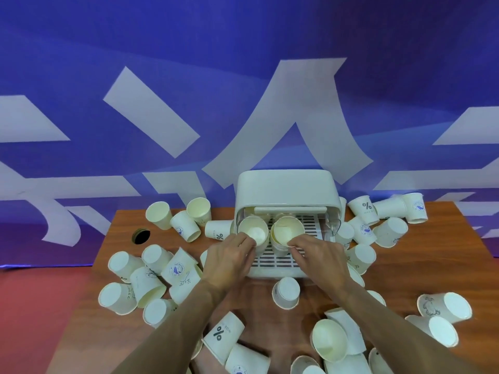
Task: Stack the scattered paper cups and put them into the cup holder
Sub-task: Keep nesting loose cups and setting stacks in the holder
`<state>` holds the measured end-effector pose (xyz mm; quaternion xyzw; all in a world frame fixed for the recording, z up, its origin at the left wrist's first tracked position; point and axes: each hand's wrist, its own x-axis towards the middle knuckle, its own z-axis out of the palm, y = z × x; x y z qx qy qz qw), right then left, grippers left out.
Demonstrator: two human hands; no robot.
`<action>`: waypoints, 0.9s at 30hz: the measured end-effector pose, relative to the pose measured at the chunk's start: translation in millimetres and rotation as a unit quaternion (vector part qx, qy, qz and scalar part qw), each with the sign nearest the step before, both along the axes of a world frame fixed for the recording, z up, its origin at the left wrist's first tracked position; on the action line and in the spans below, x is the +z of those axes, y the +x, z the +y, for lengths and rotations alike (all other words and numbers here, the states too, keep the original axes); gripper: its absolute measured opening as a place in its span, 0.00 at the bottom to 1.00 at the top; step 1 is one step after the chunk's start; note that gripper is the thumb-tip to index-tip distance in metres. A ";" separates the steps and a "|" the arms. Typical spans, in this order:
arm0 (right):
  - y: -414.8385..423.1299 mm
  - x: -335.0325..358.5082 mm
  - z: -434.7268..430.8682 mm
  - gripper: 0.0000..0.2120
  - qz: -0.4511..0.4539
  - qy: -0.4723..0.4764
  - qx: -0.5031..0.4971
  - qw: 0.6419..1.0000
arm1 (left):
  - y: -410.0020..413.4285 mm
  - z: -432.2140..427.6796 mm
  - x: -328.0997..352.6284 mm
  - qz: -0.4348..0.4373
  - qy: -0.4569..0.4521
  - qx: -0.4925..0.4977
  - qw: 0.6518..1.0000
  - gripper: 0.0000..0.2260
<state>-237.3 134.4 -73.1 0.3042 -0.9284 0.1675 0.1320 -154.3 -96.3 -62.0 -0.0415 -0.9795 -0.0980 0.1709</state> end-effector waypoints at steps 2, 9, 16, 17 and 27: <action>-1.5 -1.8 -0.8 0.05 -0.003 -0.001 0.006 1.000 | -1.8 -0.7 0.0 -0.007 -0.002 -0.002 1.000 0.04; -4.2 -4.5 -1.6 0.05 -0.012 -0.005 -0.009 1.000 | -8.4 2.6 -0.6 -0.034 0.005 -0.004 0.999 0.06; -10.7 -5.0 -4.1 0.08 -0.009 -0.005 0.014 1.000 | -14.9 2.6 -2.5 -0.040 -0.002 -0.002 0.999 0.04; -11.5 -5.9 -4.3 0.08 -0.008 -0.005 0.020 1.000 | -15.2 2.1 -3.9 -0.037 -0.001 -0.002 0.999 0.04; -14.9 -2.9 -11.0 0.08 -0.059 0.063 0.029 0.996 | -16.3 -3.7 -6.1 -0.080 -0.021 -0.011 0.997 0.05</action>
